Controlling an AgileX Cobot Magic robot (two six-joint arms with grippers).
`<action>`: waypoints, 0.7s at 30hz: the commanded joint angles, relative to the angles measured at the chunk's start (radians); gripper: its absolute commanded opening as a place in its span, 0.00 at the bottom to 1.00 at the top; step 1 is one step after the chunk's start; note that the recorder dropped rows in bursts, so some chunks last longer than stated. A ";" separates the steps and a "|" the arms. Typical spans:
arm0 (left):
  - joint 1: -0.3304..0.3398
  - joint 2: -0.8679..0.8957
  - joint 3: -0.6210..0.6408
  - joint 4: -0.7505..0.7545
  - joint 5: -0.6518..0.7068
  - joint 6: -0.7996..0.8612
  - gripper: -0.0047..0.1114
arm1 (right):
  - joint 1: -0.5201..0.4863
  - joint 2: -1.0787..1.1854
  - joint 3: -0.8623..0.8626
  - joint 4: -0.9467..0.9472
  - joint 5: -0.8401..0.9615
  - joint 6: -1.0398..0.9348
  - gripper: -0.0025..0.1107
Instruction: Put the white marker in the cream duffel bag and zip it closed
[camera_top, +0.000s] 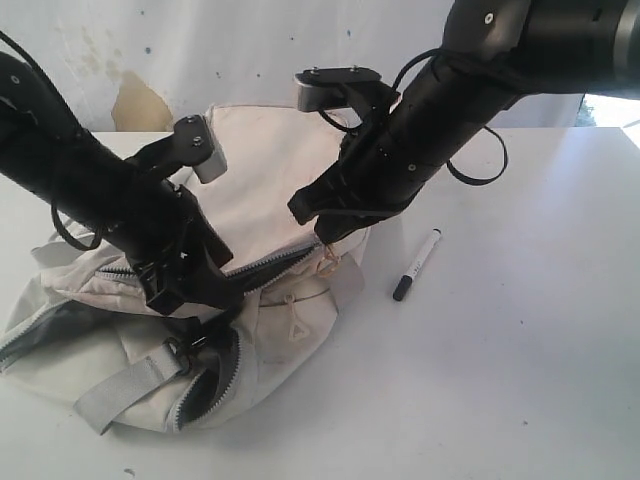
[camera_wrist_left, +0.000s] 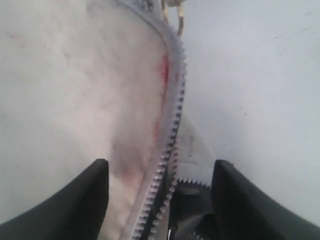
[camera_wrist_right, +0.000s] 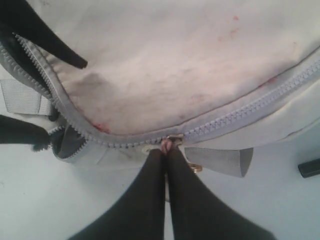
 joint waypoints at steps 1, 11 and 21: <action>-0.017 -0.008 0.010 -0.042 -0.043 0.037 0.58 | -0.008 -0.012 0.001 0.007 -0.007 -0.015 0.02; -0.075 -0.007 0.108 -0.057 -0.281 0.063 0.46 | -0.008 -0.012 0.001 0.007 -0.007 -0.015 0.02; -0.075 -0.032 0.108 0.034 -0.215 -0.029 0.04 | -0.008 -0.012 0.001 -0.031 -0.009 -0.011 0.02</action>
